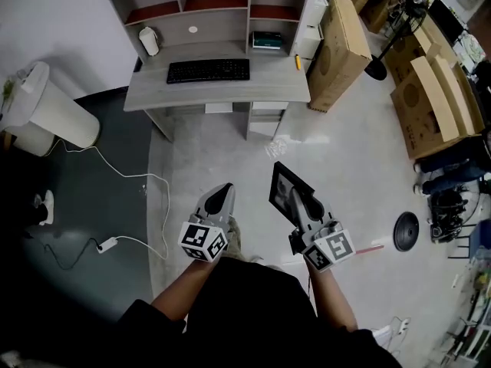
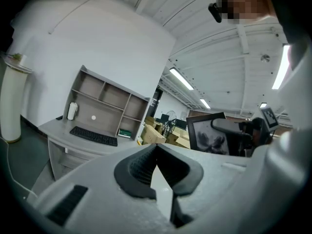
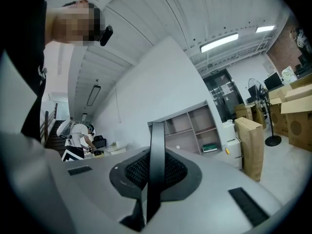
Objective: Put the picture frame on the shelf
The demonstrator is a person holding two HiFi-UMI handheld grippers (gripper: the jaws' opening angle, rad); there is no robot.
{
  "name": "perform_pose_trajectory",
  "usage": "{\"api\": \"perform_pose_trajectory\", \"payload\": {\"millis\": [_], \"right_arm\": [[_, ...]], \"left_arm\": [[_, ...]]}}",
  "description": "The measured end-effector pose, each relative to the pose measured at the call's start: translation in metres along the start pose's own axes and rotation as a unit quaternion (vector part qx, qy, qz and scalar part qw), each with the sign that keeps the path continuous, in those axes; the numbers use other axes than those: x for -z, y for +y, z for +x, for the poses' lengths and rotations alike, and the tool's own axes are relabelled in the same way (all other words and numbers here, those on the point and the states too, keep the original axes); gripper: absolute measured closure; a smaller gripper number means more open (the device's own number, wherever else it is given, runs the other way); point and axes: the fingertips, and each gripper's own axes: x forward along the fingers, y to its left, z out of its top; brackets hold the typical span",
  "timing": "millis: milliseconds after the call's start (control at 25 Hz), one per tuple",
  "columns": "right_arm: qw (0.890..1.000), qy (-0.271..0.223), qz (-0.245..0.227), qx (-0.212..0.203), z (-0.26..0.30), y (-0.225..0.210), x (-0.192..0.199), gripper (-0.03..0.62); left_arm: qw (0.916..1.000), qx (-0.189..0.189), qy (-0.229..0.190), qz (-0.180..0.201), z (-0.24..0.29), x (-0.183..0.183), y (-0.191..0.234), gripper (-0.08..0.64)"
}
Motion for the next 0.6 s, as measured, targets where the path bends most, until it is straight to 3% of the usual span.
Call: {"api": "perform_pose_trajectory", "payload": {"millis": [280, 600], "right_arm": [[1.000, 0.012, -0.009, 0.004, 0.117, -0.032, -0.015, 0.566], [1.000, -0.002, -0.027, 0.011, 0.227, -0.035, -0.032, 0.566]], "left_arm": [[0.9994, 0.015, -0.013, 0.026, 0.074, -0.067, 0.088, 0.545], [0.9980, 0.033, -0.040, 0.037, 0.104, -0.140, 0.171, 0.545]]}}
